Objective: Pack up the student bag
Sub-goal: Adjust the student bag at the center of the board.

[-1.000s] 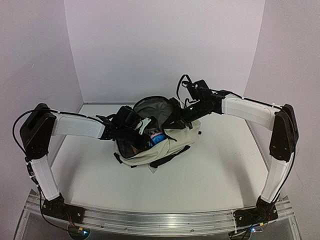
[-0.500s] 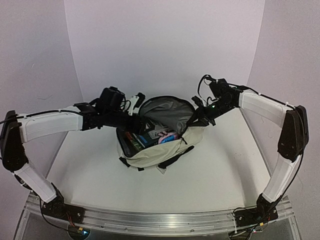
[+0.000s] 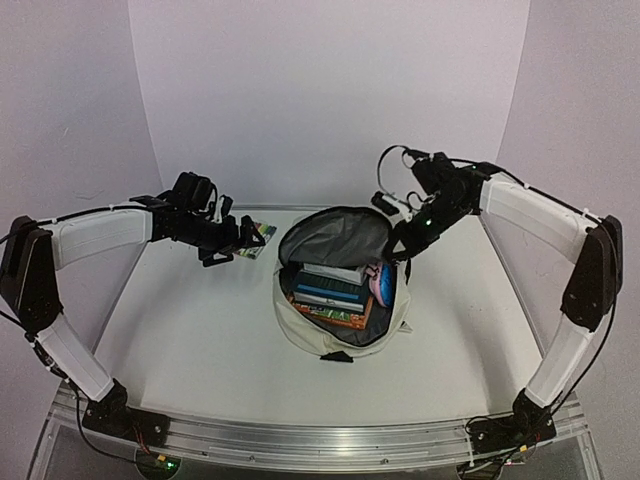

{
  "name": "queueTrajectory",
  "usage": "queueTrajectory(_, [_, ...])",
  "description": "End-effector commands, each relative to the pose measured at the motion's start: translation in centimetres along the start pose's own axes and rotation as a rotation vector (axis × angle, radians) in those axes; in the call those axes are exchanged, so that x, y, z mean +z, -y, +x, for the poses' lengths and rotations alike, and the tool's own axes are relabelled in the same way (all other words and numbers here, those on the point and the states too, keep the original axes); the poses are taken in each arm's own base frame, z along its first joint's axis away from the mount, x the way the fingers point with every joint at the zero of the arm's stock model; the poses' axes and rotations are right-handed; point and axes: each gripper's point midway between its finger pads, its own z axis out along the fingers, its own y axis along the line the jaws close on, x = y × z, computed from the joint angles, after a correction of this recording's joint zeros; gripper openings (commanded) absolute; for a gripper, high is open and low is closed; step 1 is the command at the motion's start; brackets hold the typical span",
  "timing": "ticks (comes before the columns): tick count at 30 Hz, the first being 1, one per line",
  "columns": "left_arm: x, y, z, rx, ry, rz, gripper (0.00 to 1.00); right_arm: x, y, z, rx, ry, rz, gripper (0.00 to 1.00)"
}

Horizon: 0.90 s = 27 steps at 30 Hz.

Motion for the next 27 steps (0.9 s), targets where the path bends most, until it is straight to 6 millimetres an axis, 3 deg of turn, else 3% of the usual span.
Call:
queueTrajectory(1, [-0.3, 0.5, -0.5, -0.039, -0.02, 0.041, 1.0, -0.1, -4.4, 3.7, -0.416, -0.081, 0.043, 0.0])
queueTrajectory(4, [-0.3, 0.6, -0.2, -0.028, -0.032, 0.048, 1.0, 0.8, -2.7, 7.7, -0.565, -0.189, 0.111, 0.0])
queueTrajectory(6, [-0.3, 0.6, 0.0, -0.019, -0.034, 0.058, 1.0, 1.3, -1.2, 10.6, -0.649, -0.269, 0.155, 0.05])
queueTrajectory(9, [-0.4, 1.4, 0.0, 0.017, -0.033, 0.101, 1.0, 0.9, 0.0, 12.4, -0.722, -0.315, 0.211, 0.14])
queueTrajectory(11, [-0.4, 2.1, -0.2, 0.056, -0.035, 0.138, 1.0, 0.2, -0.6, 11.7, -0.693, -0.275, 0.206, 0.24])
queueTrajectory(14, [-0.3, 3.3, -1.0, 0.108, -0.036, 0.173, 1.0, -1.4, -2.6, 9.4, -0.637, -0.173, 0.165, 0.63])
queueTrajectory(17, [0.3, 4.0, -1.9, 0.147, -0.046, 0.184, 1.0, -3.2, -4.1, 7.1, -0.561, -0.083, 0.141, 0.82])
queueTrajectory(20, [1.0, 4.6, -3.6, 0.173, -0.033, 0.175, 1.0, -4.8, -4.9, 4.6, -0.484, -0.011, 0.142, 0.95])
queueTrajectory(23, [2.1, 6.1, -5.1, 0.177, -0.031, 0.233, 1.0, -4.9, -5.8, 2.5, -0.364, 0.028, 0.077, 0.98])
queueTrajectory(27, [3.8, 8.7, -6.0, 0.161, -0.104, 0.369, 1.0, -3.8, -3.7, -0.5, -0.091, 0.05, -0.03, 0.98])
